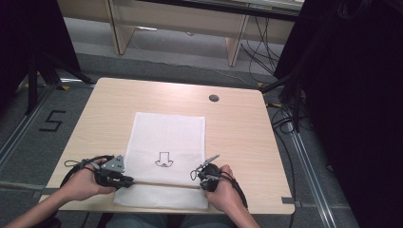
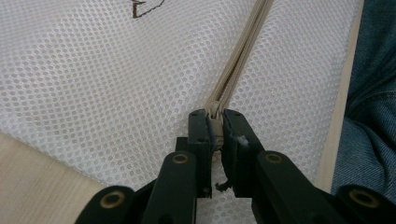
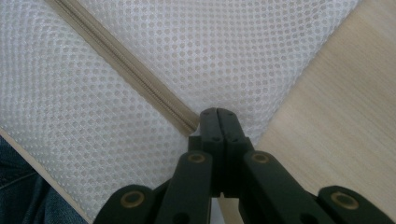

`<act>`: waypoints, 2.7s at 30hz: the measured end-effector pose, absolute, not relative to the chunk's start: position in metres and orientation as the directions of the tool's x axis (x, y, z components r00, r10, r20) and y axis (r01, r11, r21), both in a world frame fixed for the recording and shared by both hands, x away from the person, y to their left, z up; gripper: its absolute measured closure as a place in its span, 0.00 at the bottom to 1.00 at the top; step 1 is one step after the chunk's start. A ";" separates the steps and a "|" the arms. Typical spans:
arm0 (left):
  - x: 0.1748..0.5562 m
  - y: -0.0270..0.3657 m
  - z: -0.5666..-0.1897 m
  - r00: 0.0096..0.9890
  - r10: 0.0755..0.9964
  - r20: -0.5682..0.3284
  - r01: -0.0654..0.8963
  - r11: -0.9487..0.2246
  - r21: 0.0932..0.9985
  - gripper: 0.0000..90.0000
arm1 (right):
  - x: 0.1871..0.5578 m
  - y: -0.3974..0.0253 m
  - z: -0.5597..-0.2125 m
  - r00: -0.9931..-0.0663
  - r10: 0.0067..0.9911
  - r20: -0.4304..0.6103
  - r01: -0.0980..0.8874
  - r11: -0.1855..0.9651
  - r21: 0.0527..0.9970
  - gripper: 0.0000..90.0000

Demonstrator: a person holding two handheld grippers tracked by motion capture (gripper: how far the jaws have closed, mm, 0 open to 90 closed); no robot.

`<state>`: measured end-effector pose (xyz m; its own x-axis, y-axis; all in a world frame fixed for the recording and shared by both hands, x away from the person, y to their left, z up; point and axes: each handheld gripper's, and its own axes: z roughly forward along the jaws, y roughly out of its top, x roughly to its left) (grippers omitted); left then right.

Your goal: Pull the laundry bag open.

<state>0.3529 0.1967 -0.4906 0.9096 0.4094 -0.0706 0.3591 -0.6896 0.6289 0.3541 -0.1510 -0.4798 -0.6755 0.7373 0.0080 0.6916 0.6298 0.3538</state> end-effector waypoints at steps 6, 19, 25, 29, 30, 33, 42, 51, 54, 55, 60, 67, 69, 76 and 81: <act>0.352 0.196 -0.491 0.910 0.409 -0.070 0.359 -0.690 0.629 0.91 | 0.355 -0.152 -0.480 -0.666 0.745 0.023 0.703 0.617 0.354 1.00; 0.349 0.197 -0.490 0.912 0.403 -0.071 0.355 -0.695 0.625 0.91 | 0.352 -0.148 -0.479 -0.674 0.739 -0.006 0.692 0.634 0.345 1.00; 0.349 0.200 -0.491 0.908 0.406 -0.101 0.372 -0.675 0.637 0.91 | 0.353 -0.149 -0.479 -0.675 0.738 0.001 0.693 0.633 0.345 1.00; 0.347 0.208 -0.491 0.897 0.422 -0.133 0.401 -0.651 0.645 0.91 | 0.355 -0.152 -0.480 -0.691 0.723 -0.001 0.676 0.646 0.354 1.00; 0.345 0.207 -0.491 0.891 0.431 -0.144 0.412 -0.632 0.657 0.91 | 0.354 -0.151 -0.479 -0.678 0.735 0.006 0.690 0.633 0.349 1.00; 0.345 0.208 -0.491 0.900 0.418 -0.123 0.392 -0.654 0.647 0.91 | 0.355 -0.152 -0.480 -0.680 0.733 0.016 0.689 0.632 0.354 1.00; 0.347 0.215 -0.491 0.896 0.430 -0.109 0.395 -0.659 0.640 0.91 | 0.355 -0.152 -0.480 -0.673 0.739 0.021 0.697 0.624 0.353 1.00; 0.347 0.218 -0.491 0.892 0.446 -0.077 0.391 -0.673 0.628 0.91 | 0.354 -0.152 -0.479 -0.662 0.749 0.021 0.707 0.615 0.349 1.00; 0.347 0.223 -0.491 0.881 0.462 -0.103 0.415 -0.648 0.639 0.91 | 0.354 -0.152 -0.479 -0.665 0.746 0.024 0.705 0.617 0.351 1.00; 0.347 0.223 -0.491 0.882 0.459 -0.104 0.412 -0.647 0.641 0.91 | 0.355 -0.153 -0.480 -0.671 0.741 0.022 0.698 0.622 0.355 1.00; 0.347 0.223 -0.491 0.882 0.461 -0.097 0.409 -0.648 0.643 0.91 | 0.354 -0.152 -0.479 -0.669 0.743 0.018 0.699 0.622 0.353 1.00; 0.345 0.222 -0.490 0.882 0.461 -0.096 0.408 -0.647 0.644 0.91 | 0.355 -0.152 -0.480 -0.669 0.743 0.024 0.701 0.619 0.354 1.00; 0.345 0.222 -0.490 0.882 0.461 -0.097 0.409 -0.646 0.644 0.91 | 0.354 -0.152 -0.480 -0.666 0.745 0.029 0.704 0.615 0.354 1.00; 0.346 0.223 -0.490 0.876 0.471 -0.105 0.419 -0.636 0.649 0.91 | 0.355 -0.152 -0.480 -0.668 0.744 0.029 0.702 0.617 0.354 1.00; 0.348 0.224 -0.489 0.885 0.457 -0.088 0.400 -0.650 0.646 0.91 | 0.356 -0.152 -0.480 -0.669 0.742 0.039 0.707 0.619 0.341 1.00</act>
